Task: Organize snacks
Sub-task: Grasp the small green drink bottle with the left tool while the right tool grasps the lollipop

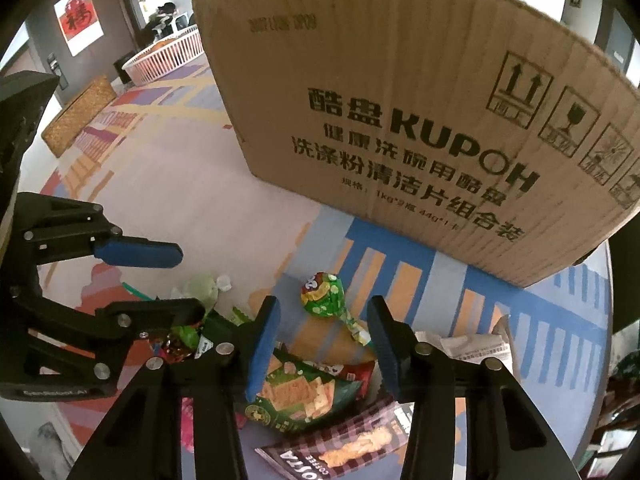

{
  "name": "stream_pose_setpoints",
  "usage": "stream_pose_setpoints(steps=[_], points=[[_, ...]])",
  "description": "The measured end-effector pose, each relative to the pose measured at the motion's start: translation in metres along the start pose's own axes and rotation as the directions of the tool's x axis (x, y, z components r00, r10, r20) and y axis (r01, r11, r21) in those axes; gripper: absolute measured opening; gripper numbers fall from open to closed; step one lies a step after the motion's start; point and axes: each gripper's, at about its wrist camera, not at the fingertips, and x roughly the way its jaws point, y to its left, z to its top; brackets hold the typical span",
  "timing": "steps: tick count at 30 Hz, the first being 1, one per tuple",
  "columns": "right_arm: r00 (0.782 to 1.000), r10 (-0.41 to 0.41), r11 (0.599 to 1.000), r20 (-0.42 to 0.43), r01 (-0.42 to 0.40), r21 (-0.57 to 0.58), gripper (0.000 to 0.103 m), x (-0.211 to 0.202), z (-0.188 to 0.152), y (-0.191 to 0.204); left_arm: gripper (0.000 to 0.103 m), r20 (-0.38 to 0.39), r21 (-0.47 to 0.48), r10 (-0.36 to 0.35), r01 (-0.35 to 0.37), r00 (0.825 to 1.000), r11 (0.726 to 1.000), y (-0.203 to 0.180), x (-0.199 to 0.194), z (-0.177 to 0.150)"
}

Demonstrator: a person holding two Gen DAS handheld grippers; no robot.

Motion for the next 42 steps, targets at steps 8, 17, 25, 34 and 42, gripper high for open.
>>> stream_pose_setpoints(steps=[8, 17, 25, 34, 42], points=[[1.000, -0.014, 1.000, -0.012, 0.013, -0.028, 0.042, 0.004, 0.001, 0.001, 0.024, -0.088, 0.059, 0.013, -0.007, 0.996, 0.998, 0.006, 0.009, 0.007], [1.000, -0.007, 0.999, -0.019, 0.006, -0.048, 0.039, 0.009, 0.002, 0.004, 0.019, -0.115, 0.073, 0.001, 0.008, 0.993, 0.997, 0.000, 0.025, 0.006], [0.999, -0.003, 0.999, -0.037, 0.001, -0.038, 0.031, 0.017, 0.003, -0.002, 0.019, -0.099, 0.022, -0.014, 0.016, 0.995, 1.000, 0.001, 0.023, 0.008], [1.000, -0.018, 0.998, 0.003, 0.018, -0.062, 0.025, 0.012, 0.003, 0.004, 0.019, -0.019, -0.072, -0.014, 0.013, 1.000, 0.997, 0.009, 0.007, 0.008], [0.996, -0.028, 0.998, 0.081, 0.032, -0.048, 0.025, -0.014, 0.008, 0.003, 0.019, 0.079, -0.113, 0.027, -0.018, 0.996, 0.993, 0.005, -0.018, 0.010]])
